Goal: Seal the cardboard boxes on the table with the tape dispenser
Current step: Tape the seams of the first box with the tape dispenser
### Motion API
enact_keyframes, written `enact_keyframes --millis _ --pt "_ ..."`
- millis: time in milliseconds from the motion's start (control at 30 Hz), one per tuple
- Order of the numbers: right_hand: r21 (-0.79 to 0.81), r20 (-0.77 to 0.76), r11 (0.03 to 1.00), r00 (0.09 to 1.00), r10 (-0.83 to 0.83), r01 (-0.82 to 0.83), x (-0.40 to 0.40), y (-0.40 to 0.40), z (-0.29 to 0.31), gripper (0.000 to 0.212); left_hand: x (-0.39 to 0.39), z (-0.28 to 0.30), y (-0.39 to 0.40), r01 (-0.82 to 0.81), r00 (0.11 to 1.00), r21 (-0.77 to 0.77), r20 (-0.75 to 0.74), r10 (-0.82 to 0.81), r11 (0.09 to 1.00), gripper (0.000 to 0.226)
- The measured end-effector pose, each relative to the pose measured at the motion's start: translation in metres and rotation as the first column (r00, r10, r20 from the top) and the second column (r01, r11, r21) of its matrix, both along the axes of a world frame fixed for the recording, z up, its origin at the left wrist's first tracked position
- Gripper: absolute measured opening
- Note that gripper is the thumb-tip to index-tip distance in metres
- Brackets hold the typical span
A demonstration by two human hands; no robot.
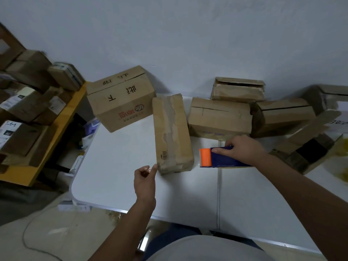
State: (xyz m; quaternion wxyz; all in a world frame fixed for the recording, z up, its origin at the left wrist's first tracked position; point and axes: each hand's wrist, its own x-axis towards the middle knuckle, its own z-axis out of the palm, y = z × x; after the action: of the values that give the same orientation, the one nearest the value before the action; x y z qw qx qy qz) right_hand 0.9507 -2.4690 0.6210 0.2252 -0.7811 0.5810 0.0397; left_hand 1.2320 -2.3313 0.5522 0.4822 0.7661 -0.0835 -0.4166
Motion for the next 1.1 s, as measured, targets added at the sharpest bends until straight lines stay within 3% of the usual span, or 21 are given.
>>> enact_keyframes --millis 200,767,1100 --pt "0.036 0.005 0.999 1.000 0.029 -0.030 0.002 -0.005 0.002 0.086 -0.005 -0.001 -0.004 -0.011 1.000 0.018 0.019 0.011 1.000 0.040" --pt "0.091 -0.055 0.992 0.994 0.094 -0.089 0.018 -0.012 -0.023 0.069 0.010 -0.004 -0.012 0.012 0.993 0.073 0.118 -0.021 0.997 0.041" --pt "0.132 -0.106 0.989 0.991 0.079 -0.065 0.020 -0.021 -0.038 0.072 0.009 -0.008 -0.011 0.084 0.988 0.100 0.119 -0.096 0.991 0.041"
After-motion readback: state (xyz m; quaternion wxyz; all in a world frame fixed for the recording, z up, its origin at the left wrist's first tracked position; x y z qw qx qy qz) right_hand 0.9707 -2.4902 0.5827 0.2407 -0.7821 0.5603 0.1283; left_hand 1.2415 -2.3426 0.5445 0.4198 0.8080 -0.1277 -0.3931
